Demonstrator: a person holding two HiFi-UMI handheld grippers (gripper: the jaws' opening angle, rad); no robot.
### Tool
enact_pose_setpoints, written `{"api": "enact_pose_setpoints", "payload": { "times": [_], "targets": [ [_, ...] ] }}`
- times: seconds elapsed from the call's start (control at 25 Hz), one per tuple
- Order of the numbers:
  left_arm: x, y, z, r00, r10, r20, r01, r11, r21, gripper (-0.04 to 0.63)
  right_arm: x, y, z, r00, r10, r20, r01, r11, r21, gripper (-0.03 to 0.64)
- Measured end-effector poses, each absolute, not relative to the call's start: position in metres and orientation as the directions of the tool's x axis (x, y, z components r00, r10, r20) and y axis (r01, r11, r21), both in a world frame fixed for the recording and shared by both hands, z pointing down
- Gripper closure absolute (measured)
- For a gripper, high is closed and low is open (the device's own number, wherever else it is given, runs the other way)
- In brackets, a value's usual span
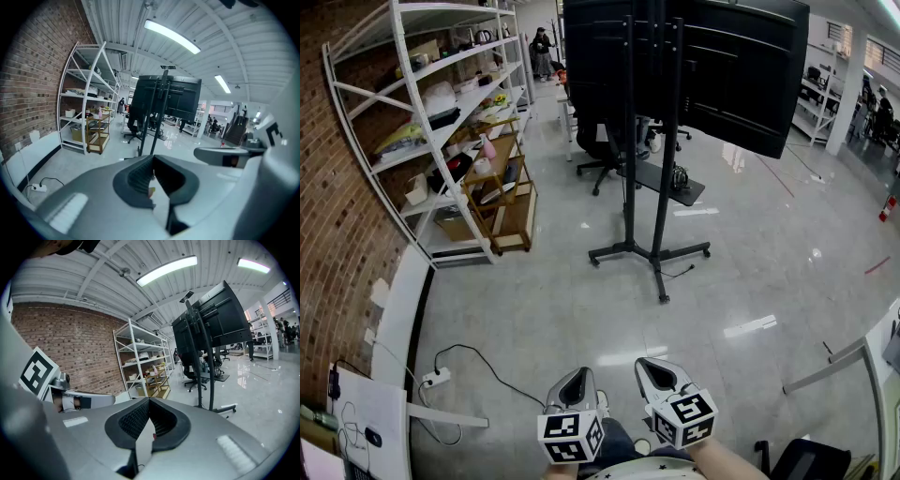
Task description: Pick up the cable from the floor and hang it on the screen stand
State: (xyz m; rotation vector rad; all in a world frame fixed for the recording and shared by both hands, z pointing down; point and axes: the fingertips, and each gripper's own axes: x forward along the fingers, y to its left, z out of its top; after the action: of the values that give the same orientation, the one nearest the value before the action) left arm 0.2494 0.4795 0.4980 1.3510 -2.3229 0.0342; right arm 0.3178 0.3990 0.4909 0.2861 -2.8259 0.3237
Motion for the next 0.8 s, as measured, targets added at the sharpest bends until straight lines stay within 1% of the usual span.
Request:
{"api": "enact_pose_setpoints", "payload": {
  "times": [0.2, 0.56, 0.8],
  "targets": [
    [0.208, 0.457, 0.5, -0.423, -0.815, 0.396, -0.824, 0.528, 0.206, 0.588, 0.278, 0.378, 0.492, -0.94, -0.161, 0.3, -0.225, 0.955, -0.194, 0.618],
    [0.098, 0.399, 0.481, -0.402, -0.832, 0.383, -0.85, 0.494, 0.18, 0.588, 0.168, 0.323, 0.473, -0.938, -0.201, 0.281, -0.258, 0.949, -0.18, 0.618],
    [0.034, 0.368, 0.485, -0.368, -0.843, 0.392, -0.871, 0.46, 0.172, 0.588, 0.102, 0.297, 0.48, -0.931, -0.227, 0.286, -0.285, 0.941, -0.181, 0.618]
  ]
}}
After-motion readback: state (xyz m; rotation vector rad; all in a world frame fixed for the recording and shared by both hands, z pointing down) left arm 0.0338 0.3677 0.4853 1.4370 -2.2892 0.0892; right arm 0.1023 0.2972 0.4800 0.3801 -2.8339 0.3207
